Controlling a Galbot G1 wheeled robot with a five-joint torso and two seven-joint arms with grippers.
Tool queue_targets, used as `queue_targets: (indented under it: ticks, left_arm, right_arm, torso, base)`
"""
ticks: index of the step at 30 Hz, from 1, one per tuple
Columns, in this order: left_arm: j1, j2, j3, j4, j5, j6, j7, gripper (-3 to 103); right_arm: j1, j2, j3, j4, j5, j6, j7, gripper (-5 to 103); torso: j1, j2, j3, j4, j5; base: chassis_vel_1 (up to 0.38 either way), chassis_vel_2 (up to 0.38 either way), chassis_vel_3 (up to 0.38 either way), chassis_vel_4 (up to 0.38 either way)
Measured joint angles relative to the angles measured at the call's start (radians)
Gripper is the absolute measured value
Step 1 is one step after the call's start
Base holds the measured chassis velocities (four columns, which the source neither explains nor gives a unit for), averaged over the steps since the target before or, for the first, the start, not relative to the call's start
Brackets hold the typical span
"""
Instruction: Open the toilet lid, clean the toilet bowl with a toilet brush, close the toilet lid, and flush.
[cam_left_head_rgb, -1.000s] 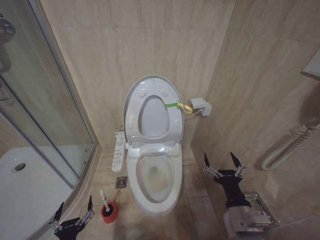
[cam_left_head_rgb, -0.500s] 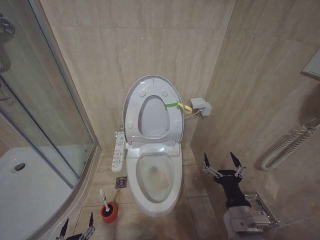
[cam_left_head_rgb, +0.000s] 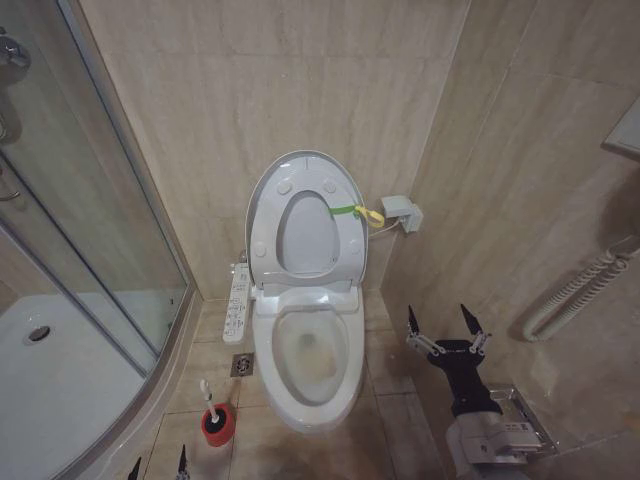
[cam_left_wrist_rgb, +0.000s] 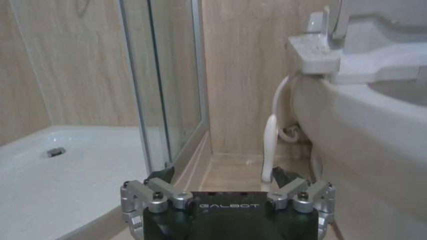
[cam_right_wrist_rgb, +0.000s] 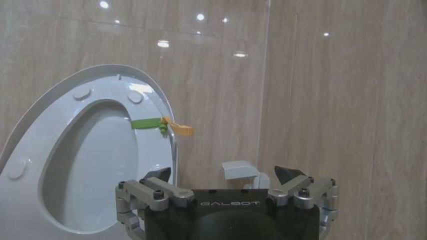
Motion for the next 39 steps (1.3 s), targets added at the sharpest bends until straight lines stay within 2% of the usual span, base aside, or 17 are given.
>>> queue_targets:
  ticks: [3,4,9,11,14,18,27,28,30,31,34,37,39]
  left_arm:
    - [-0.034,0.001,-0.003,0.07,0.004,-0.029,0.009,92]
    - [-0.051,0.002,-0.004,0.105,0.006,-0.044,0.014,99]
    - [-0.113,0.005,-0.009,0.233,0.012,-0.098,0.031,99]
    - [-0.121,0.005,-0.009,0.249,0.013,-0.105,0.034,99]
    - [-0.173,0.007,-0.014,0.357,0.018,-0.15,0.048,99]
    - [-0.19,0.008,-0.015,0.392,0.019,-0.165,0.053,98]
    - [-0.194,0.008,-0.017,0.367,0.02,-0.166,0.07,97]
    - [-0.193,0.008,-0.018,0.338,0.021,-0.163,0.082,97]
    - [-0.194,0.008,-0.021,0.26,0.024,-0.153,0.111,97]
    - [-0.194,0.008,-0.021,0.26,0.024,-0.153,0.111,97]
    - [-0.191,0.007,-0.024,0.141,0.026,-0.134,0.155,97]
    - [-0.191,0.006,-0.018,0.104,-0.007,-0.104,0.151,97]
    - [-0.198,0.007,-0.014,0.102,-0.02,-0.094,0.147,97]
  right_arm:
    - [0.0,0.0,0.0,0.0,0.0,0.0,0.0,100]
    - [0.0,0.0,0.0,0.0,0.0,0.0,0.0,100]
    - [0.0,0.0,0.0,0.0,0.0,0.0,0.0,100]
    - [0.0,0.0,0.0,0.0,0.0,0.0,0.0,100]
    - [0.0,0.0,0.0,0.0,0.0,0.0,0.0,100]
    - [0.0,0.0,0.0,0.0,0.0,0.0,0.0,100]
    - [0.0,0.0,0.0,0.0,0.0,0.0,0.0,100]
    - [0.0,0.0,0.0,0.0,0.0,0.0,0.0,100]
    - [0.0,0.0,0.0,0.0,0.0,0.0,0.0,100]
    - [0.0,0.0,0.0,0.0,0.0,0.0,0.0,100]
    - [0.0,0.0,0.0,0.0,0.0,0.0,0.0,100]
    - [0.0,0.0,0.0,0.0,0.0,0.0,0.0,100]
    - [0.0,0.0,0.0,0.0,0.0,0.0,0.0,100]
  torso:
    - [0.0,0.0,0.0,0.0,0.0]
    - [0.0,0.0,0.0,0.0,0.0]
    - [0.0,0.0,0.0,0.0,0.0]
    - [0.0,0.0,0.0,0.0,0.0]
    - [0.0,0.0,0.0,0.0,0.0]
    - [0.0,0.0,0.0,0.0,0.0001]
    - [0.0,0.0,0.0,0.0001,-0.0001]
    - [0.0,0.0,0.0,0.0007,-0.0003]
    - [0.0,0.0,0.0,-0.0002,0.0003]
    - [0.0,0.0,0.0,-0.0002,0.0003]
    - [0.0,0.0,0.0,-0.0005,0.0005]
    - [0.0,0.0,0.0,0.0003,0.0]
    - [0.0,0.0,0.0,0.0,0.0003]
  base:
    - [0.0,0.0,0.0,0.0]
    - [0.0,0.0,0.0,0.0]
    - [0.0,0.0,0.0,0.0]
    - [0.0,0.0,0.0,0.0]
    - [0.0,0.0,0.0,0.0]
    - [0.0,0.0,0.0,0.0]
    - [0.0,0.0,0.0,0.0]
    - [0.0,0.0,0.0,0.0]
    - [0.0,0.0,0.0,0.0]
    - [0.0,0.0,0.0,0.0]
    - [0.0,0.0,0.0,0.0]
    - [0.0,0.0,0.0,0.0]
    - [0.0,0.0,0.0,0.0]
